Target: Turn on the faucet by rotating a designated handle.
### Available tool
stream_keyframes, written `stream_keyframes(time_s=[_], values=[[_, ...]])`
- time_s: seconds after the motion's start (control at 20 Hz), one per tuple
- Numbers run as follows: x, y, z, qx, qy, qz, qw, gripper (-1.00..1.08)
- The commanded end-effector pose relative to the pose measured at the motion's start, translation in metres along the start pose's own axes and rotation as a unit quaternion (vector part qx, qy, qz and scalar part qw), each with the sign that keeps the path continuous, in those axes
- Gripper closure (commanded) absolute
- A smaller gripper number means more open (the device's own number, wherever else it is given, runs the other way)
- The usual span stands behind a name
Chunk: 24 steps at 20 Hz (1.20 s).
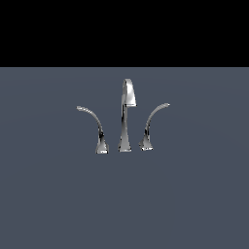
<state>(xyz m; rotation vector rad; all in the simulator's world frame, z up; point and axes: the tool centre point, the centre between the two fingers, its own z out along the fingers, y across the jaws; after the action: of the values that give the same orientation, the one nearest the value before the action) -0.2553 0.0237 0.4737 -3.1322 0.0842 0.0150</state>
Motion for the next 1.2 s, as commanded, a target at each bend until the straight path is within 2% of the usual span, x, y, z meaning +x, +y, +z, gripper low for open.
stream_keyframes(time_s=[0.0, 0.3, 0.55, 0.85, 1.15], values=[[0.003, -0.007, 0.007, 0.0, 0.0, 0.017, 0.9999, 1.08], [0.014, -0.028, 0.032, 0.0, 0.0, 0.072, 0.9974, 1.08], [0.027, -0.047, 0.055, 0.001, 0.001, 0.126, 0.992, 1.08], [0.046, -0.069, 0.084, 0.001, 0.001, 0.191, 0.9816, 1.08], [0.068, -0.088, 0.113, 0.002, 0.001, 0.254, 0.9671, 1.08]])
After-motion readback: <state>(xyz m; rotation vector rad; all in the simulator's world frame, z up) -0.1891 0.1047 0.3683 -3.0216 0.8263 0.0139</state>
